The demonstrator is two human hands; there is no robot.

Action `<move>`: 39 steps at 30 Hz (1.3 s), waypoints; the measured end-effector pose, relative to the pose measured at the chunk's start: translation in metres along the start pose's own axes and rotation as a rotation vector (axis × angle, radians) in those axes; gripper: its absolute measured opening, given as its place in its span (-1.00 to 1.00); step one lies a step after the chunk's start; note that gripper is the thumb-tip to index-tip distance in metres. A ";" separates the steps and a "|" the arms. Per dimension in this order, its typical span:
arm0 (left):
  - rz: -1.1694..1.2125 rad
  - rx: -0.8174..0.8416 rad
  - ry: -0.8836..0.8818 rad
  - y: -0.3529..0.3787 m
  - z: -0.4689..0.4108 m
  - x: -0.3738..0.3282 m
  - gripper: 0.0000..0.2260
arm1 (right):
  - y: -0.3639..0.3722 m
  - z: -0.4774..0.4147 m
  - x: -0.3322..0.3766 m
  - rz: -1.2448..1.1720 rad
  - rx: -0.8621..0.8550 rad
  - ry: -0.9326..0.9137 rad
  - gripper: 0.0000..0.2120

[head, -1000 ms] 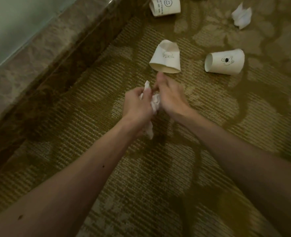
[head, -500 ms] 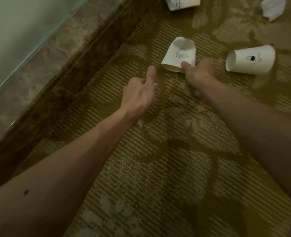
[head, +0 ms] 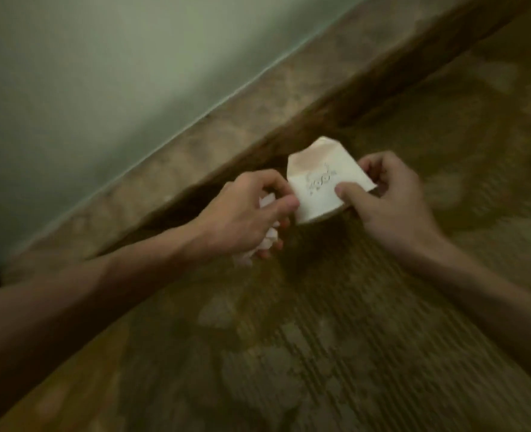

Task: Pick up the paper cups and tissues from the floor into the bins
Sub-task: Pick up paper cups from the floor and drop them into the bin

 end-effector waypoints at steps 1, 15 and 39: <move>0.001 -0.010 -0.045 -0.015 0.018 0.017 -0.95 | 0.027 0.005 0.006 -0.029 0.071 -0.006 -0.83; 0.358 -0.564 -0.370 -0.173 0.400 0.192 -0.56 | 0.355 0.211 0.175 -0.017 0.996 -0.322 -0.79; -0.019 -1.088 -0.791 -0.100 0.861 0.445 -0.87 | 0.618 0.607 0.301 0.302 1.620 -0.828 -0.77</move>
Point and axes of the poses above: each hand's wrist, its own z-axis away from the middle knuckle, its own y-axis out of the palm, x = y × z, the point moved 10 cm from there along -z, towards the middle knuckle
